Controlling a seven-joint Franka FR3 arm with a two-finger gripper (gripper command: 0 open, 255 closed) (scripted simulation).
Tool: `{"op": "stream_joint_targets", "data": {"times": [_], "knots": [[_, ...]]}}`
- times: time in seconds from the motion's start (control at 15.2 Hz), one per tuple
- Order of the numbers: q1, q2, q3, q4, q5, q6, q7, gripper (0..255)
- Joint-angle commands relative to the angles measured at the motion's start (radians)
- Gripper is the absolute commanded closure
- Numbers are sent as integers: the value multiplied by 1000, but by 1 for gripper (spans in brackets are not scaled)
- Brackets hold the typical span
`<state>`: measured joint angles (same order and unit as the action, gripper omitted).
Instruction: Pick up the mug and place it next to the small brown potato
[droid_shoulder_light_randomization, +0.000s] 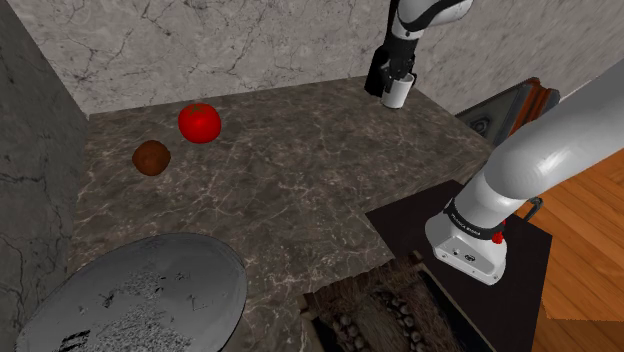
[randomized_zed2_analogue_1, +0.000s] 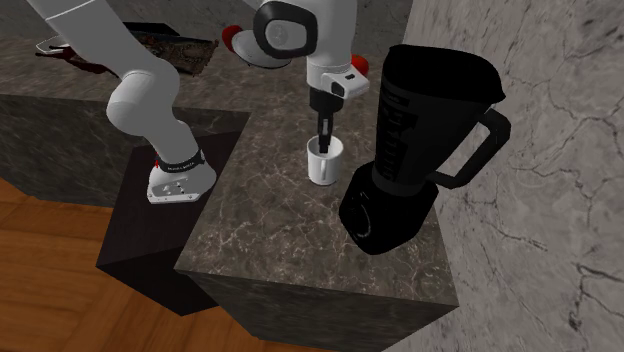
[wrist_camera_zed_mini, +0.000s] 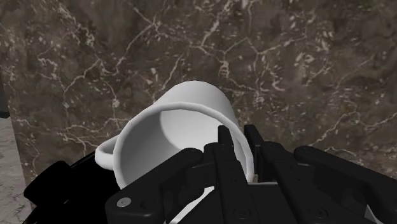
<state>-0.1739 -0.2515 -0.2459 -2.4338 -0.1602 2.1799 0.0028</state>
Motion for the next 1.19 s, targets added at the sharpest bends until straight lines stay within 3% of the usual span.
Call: {"op": "stream_joint_targets", "data": {"times": [0.0, 1.12], "knots": [[-1, -18, 1, 12, -2, -30, -2, 255], [3, -94, 20, 177, 5, -270, -12, 255]]}}
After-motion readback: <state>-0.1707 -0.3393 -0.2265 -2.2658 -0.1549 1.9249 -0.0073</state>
